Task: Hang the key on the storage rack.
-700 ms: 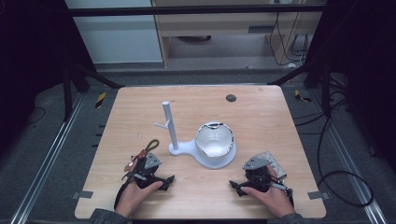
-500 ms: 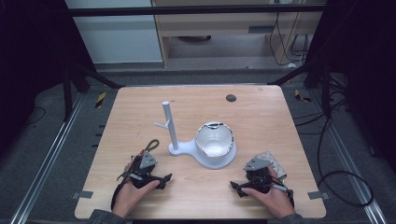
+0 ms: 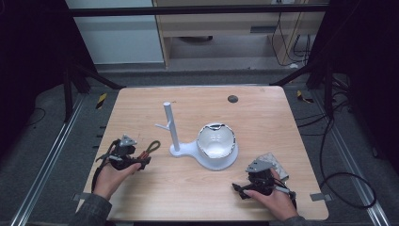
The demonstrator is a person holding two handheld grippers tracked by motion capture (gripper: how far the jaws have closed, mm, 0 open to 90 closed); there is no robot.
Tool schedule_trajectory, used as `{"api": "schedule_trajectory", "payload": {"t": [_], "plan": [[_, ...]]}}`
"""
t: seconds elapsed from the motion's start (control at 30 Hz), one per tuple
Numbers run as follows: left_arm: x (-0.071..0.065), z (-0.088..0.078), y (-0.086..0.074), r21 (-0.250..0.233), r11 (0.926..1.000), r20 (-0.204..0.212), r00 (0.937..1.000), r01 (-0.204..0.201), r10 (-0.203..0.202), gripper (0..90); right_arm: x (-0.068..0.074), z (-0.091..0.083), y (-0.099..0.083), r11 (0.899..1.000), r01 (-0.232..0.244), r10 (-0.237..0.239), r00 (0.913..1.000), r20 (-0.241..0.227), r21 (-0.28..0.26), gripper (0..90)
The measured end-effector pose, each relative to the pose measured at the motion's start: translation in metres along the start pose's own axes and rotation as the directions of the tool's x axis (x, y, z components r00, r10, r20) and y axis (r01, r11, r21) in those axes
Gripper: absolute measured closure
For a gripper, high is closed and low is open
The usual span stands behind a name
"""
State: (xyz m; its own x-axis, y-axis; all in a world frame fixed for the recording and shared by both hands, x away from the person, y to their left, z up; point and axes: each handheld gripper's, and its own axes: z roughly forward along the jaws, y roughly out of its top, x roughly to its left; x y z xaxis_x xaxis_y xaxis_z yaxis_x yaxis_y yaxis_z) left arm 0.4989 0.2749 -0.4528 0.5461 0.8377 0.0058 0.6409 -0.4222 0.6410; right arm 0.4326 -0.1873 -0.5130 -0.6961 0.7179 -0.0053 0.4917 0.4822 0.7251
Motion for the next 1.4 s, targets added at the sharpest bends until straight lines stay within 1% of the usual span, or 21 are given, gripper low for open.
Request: {"api": "schedule_trajectory", "payload": {"t": [0.03, 0.1, 0.13, 0.17, 0.27, 0.33, 0.4, 0.47, 0.53, 0.57, 0.6, 0.7, 0.73, 0.87, 0.93, 1.03, 1.1, 1.23, 1.3, 1.37, 1.4], "plan": [[0.005, 0.001, 0.004, 0.024, 0.9997, -0.008, 1.0, 0.0, 0.0, 25.6, 0.0, 0.0, 0.0, 1.0, 0.001, -0.001, 1.0, -0.001, -0.003, 2.7], [0.011, 0.003, 0.008, 0.051, 0.9987, -0.012, 0.9999, -0.005, 0.006, 28.4, 0.0, 0.0, 0.0, 1.0, 0.001, -0.001, 1.0, -0.001, -0.002, 2.7], [0.014, 0.005, 0.011, 0.065, 0.9978, -0.003, 1.0, -0.005, 0.005, 31.7, 0.0, 0.0, 0.0, 1.0, 0.0, 0.0, 1.0, -0.001, -0.001, 2.7], [0.016, 0.006, 0.013, 0.073, 0.9973, 0.003, 1.0, 0.005, -0.006, 32.8, 0.0, 0.0, 0.0, 1.0, 0.0, 0.0, 1.0, 0.0, -0.001, 2.7], [0.019, 0.012, 0.018, 0.112, 0.9936, 0.015, 0.9998, -0.014, 0.013, 38.5, 0.0, 0.0, 0.0, 1.0, 0.0, 0.0, 1.0, 0.0, 0.0, 2.7], [0.019, 0.018, 0.02, 0.157, 0.987, 0.025, 0.9993, -0.033, 0.03, 41.5, 0.0, 0.0, 0.0, 1.0, 0.0, 0.0, 1.0, 0.0, -0.001, 2.7], [0.018, 0.024, 0.022, 0.209, 0.9759, 0.035, 0.9977, -0.064, 0.058, 44.4, 0.0, 0.0, 0.0, 1.0, 0.0, 0.0, 1.0, -0.001, 0.0, 2.7], [0.017, 0.029, 0.022, 0.239, 0.9683, 0.048, 0.9968, -0.073, 0.063, 45.3, 0.0, 0.0, 0.0, 1.0, 0.0, 0.0, 1.0, 0.001, 0.0, 2.7], [0.016, 0.033, 0.024, 0.242, 0.9676, 0.045, 0.997, -0.072, 0.063, 48.6, 0.0, -0.001, -0.001, 1.0, 0.0, 0.0, 1.0, 0.0, 0.001, 2.7], [0.017, 0.034, 0.024, 0.254, 0.964, 0.048, 0.9966, -0.078, 0.068, 50.9, 0.0, -0.001, -0.001, 1.0, 0.0, 0.0, 1.0, 0.0, 0.0, 2.7], [0.018, 0.035, 0.024, 0.254, 0.9644, 0.049, 0.9969, -0.072, 0.062, 52.1, 0.0, -0.001, -0.001, 1.0, -0.001, 0.001, 1.0, 0.001, 0.001, 2.7], [0.021, 0.036, 0.024, 0.267, 0.9616, 0.057, 0.997, -0.065, 0.052, 54.7, 0.0, -0.001, -0.001, 1.0, 0.001, -0.001, 1.0, 0.001, 0.003, 2.7], [0.022, 0.036, 0.024, 0.274, 0.9593, 0.062, 0.9967, -0.068, 0.053, 54.9, 0.0, -0.001, -0.001, 1.0, 0.001, -0.001, 1.0, 0.001, 0.002, 2.7], [0.023, 0.036, 0.023, 0.283, 0.9571, 0.068, 0.9968, -0.06, 0.043, 57.4, 0.0, -0.001, -0.001, 1.0, 0.001, -0.001, 1.0, 0.0, 0.002, 2.7], [0.023, 0.036, 0.023, 0.293, 0.9543, 0.07, 0.9967, -0.06, 0.041, 58.1, 0.0, -0.001, -0.001, 1.0, 0.002, -0.002, 1.0, 0.0, 0.002, 2.7], [0.023, 0.038, 0.023, 0.296, 0.9526, 0.079, 0.9958, -0.069, 0.048, 58.3, 0.0, -0.001, -0.001, 1.0, 0.001, -0.001, 1.0, 0.001, 0.003, 2.7], [0.022, 0.039, 0.023, 0.303, 0.9498, 0.083, 0.9951, -0.078, 0.055, 58.8, 0.0, -0.001, -0.001, 1.0, 0.001, -0.001, 1.0, 0.001, 0.002, 2.7], [0.021, 0.039, 0.024, 0.302, 0.9498, 0.077, 0.9952, -0.081, 0.061, 61.4, 0.0, -0.001, -0.001, 1.0, 0.002, -0.002, 1.0, 0.001, 0.002, 2.7], [0.02, 0.039, 0.024, 0.302, 0.9492, 0.074, 0.9948, -0.089, 0.07, 64.5, 0.0, -0.001, -0.001, 1.0, 0.001, -0.001, 1.0, 0.001, 0.003, 2.7], [0.02, 0.038, 0.024, 0.301, 0.9483, 0.07, 0.994, -0.102, 0.084, 65.2, 0.0, -0.001, -0.001, 1.0, 0.001, -0.001, 1.0, 0.001, 0.003, 2.7], [0.02, 0.036, 0.024, 0.294, 0.9507, 0.062, 0.9946, -0.098, 0.083, 65.3, 0.0, -0.001, -0.001, 1.0, 0.001, -0.001, 1.0, 0.001, 0.003, 2.7]]}}
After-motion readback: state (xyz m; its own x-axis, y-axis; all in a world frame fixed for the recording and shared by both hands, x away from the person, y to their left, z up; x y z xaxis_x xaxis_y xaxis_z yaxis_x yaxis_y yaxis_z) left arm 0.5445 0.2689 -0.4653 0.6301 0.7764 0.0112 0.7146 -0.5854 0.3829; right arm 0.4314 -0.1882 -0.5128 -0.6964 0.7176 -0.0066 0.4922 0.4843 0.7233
